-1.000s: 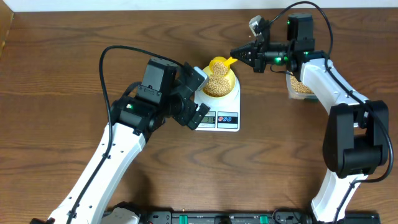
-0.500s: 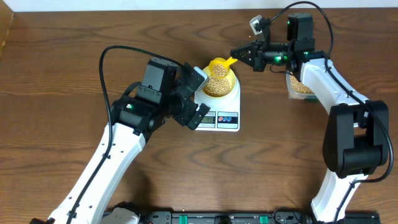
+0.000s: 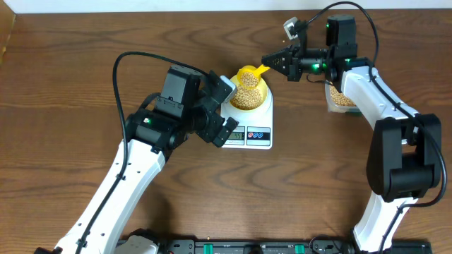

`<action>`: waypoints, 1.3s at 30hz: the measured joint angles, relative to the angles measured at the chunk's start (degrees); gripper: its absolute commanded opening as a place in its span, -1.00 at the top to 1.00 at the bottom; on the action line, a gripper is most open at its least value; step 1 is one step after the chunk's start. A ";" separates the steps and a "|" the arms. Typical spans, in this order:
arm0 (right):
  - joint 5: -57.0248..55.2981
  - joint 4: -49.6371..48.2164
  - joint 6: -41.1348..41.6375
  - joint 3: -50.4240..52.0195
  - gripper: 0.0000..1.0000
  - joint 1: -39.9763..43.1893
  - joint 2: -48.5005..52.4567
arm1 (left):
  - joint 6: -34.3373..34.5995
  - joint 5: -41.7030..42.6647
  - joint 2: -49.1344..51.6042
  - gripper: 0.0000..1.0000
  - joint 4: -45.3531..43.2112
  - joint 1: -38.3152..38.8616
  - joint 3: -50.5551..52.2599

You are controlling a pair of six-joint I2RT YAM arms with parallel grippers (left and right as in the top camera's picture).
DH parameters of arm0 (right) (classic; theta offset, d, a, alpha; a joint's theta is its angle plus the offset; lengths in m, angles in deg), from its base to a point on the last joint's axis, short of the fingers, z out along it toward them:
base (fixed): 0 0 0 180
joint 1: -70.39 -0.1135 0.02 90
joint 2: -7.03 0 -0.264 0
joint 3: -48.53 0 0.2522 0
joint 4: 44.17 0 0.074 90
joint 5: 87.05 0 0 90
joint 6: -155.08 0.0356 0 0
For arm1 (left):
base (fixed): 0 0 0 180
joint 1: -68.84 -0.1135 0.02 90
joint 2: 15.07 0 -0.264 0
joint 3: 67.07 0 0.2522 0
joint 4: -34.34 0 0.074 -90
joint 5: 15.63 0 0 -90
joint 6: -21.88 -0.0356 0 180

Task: Scoop item into bowl and weigh 50g on scale
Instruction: 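Tilt the scoop with the right gripper to pour soybeans into the bowl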

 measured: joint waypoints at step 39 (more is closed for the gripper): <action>-0.52 2.19 -5.35 0.00 0.98 0.00 0.00 | 0.00 0.00 0.00 -0.95 0.00 0.00 0.00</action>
